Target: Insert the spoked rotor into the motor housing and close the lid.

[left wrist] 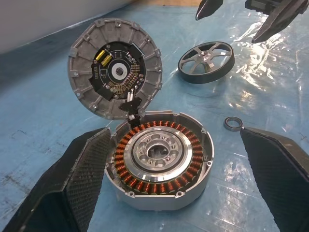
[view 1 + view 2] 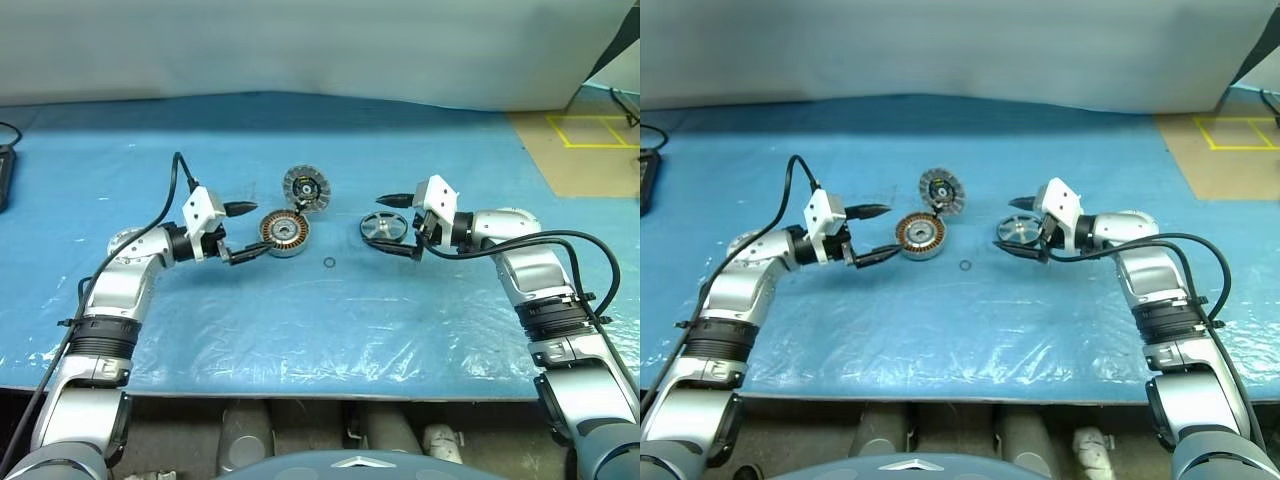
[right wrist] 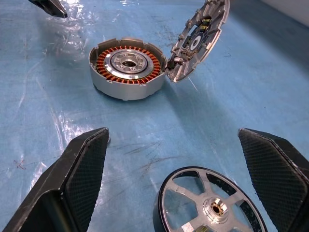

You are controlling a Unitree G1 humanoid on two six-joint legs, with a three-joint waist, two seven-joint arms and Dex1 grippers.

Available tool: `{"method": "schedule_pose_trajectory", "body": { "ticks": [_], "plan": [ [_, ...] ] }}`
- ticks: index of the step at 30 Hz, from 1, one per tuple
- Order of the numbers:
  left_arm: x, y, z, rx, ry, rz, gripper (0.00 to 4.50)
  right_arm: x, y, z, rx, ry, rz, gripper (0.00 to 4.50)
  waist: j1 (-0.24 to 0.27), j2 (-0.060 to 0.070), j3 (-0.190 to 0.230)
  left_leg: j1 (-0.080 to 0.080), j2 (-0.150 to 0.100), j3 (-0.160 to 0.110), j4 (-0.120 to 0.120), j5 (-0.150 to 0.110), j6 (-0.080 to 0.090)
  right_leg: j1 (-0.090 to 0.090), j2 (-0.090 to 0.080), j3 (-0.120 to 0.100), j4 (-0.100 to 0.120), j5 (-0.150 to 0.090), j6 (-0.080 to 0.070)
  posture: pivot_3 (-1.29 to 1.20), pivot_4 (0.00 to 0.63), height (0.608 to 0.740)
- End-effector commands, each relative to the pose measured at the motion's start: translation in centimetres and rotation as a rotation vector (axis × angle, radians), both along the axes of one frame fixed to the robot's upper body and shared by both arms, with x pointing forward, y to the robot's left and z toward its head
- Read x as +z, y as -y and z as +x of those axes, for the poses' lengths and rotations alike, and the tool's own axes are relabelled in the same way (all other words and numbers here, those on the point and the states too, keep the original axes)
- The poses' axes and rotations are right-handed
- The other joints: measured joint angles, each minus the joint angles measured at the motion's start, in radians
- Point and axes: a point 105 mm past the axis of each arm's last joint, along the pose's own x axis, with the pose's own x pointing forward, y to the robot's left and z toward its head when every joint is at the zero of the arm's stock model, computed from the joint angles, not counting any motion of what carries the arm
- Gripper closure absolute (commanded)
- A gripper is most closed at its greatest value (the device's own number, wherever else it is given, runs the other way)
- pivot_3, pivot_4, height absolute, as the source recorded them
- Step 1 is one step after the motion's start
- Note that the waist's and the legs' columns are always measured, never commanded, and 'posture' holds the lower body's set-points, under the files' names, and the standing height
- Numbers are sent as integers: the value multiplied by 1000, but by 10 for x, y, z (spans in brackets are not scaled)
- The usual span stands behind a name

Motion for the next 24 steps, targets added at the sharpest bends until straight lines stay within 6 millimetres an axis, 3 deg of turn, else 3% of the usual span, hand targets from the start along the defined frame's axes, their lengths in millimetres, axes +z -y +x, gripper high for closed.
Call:
{"method": "schedule_pose_trajectory", "body": {
  "ticks": [1,13,18,24],
  "plan": [
    [10,1,1,-12,44,6,0,11,-2,-2,19,35,15,15,0,0,0,0,0,0,0,0,0,0,0,0,0,0,0,0,150,740],
    [8,13,-3,-125,62,113,0,4,-13,-4,67,31,1,15,1,0,0,0,0,0,1,0,0,0,0,0,0,0,0,0,150,740],
    [7,18,-3,-291,92,293,0,4,-13,-2,56,45,5,15,2,0,0,0,0,0,1,0,0,0,0,0,1,0,0,0,150,740],
    [24,20,15,-470,169,537,0,2,-12,-4,35,58,21,15,7,0,0,0,0,0,2,0,0,0,0,0,2,0,0,0,150,740]
  ]
}}
